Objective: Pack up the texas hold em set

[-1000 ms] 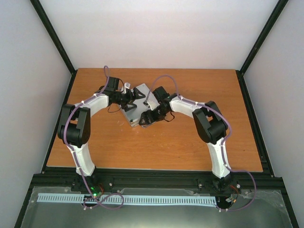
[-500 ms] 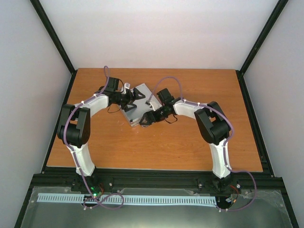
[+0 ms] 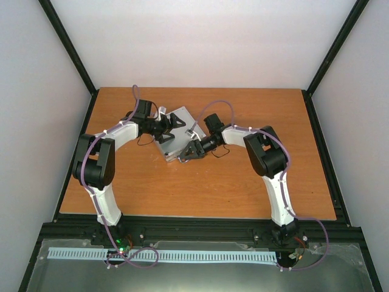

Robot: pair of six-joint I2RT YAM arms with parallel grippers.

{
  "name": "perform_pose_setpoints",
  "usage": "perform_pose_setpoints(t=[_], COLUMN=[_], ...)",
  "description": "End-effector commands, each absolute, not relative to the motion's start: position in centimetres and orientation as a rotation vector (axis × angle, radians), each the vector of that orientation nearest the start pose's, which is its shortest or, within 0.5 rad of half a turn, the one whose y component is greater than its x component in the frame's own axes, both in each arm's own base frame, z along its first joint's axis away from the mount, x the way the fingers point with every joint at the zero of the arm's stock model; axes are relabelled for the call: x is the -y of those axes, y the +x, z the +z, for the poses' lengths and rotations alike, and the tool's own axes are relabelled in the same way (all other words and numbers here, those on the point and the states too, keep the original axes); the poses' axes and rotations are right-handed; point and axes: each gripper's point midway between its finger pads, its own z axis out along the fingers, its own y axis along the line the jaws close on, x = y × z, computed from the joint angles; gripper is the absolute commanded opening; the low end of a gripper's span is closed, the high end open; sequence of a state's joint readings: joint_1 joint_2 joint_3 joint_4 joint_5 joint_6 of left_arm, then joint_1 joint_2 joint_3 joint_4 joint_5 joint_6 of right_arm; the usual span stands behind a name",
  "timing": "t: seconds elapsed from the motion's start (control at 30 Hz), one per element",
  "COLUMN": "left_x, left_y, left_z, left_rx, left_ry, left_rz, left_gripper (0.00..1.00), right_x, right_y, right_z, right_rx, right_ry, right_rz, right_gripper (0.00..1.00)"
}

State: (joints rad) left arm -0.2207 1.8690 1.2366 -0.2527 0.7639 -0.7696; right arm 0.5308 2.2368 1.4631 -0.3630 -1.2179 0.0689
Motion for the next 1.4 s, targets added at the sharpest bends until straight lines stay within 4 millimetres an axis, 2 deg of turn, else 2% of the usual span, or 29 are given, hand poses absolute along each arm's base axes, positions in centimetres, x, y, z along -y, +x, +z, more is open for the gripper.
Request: perform_pose_setpoints(t=[0.0,0.13,0.37,0.5,0.8,0.9,1.03,1.17,1.37], left_x=[21.2,21.2,21.2,21.2,21.1,21.0,21.0,21.0,20.9], left_y=[40.3,40.2,40.4,40.3,39.9,39.9,39.8,39.7,39.6], left_z=[9.8,9.9,9.9,10.0,9.9,9.9,9.8,9.6,9.6], left_rx=[-2.655,-2.658,-2.654,-2.653,-2.648,-2.649,-2.650,-2.654,-2.655], left_ry=[-0.382,-0.377,-0.374,-0.376,-0.386,-0.387,-0.387,-0.392,-0.394], left_rz=[-1.307,-1.303,-1.306,-1.303,-1.304,-1.302,-1.300,-1.299,-1.298], left_gripper=[1.00,1.00,1.00,1.00,1.00,1.00,1.00,1.00,1.00], right_x=[-36.7,-36.2,-35.2,-35.4,-35.6,-34.9,-34.1,-33.5,-34.3], right_y=[30.6,31.1,34.6,36.3,37.3,37.8,36.6,34.8,32.8], right_z=[5.1,6.1,8.4,9.2,11.4,10.7,9.8,9.6,9.8], right_rx=[-2.395,-2.377,-2.357,-2.357,-2.329,-2.415,-2.475,-2.476,-2.465], right_ry=[-0.917,-0.912,-0.841,-0.794,-0.768,-0.759,-0.839,-0.884,-1.005], right_rz=[1.944,1.927,1.810,1.760,1.711,1.541,1.420,1.424,1.369], right_gripper=[0.97,0.96,0.96,0.97,0.97,0.99,1.00,1.00,1.00])
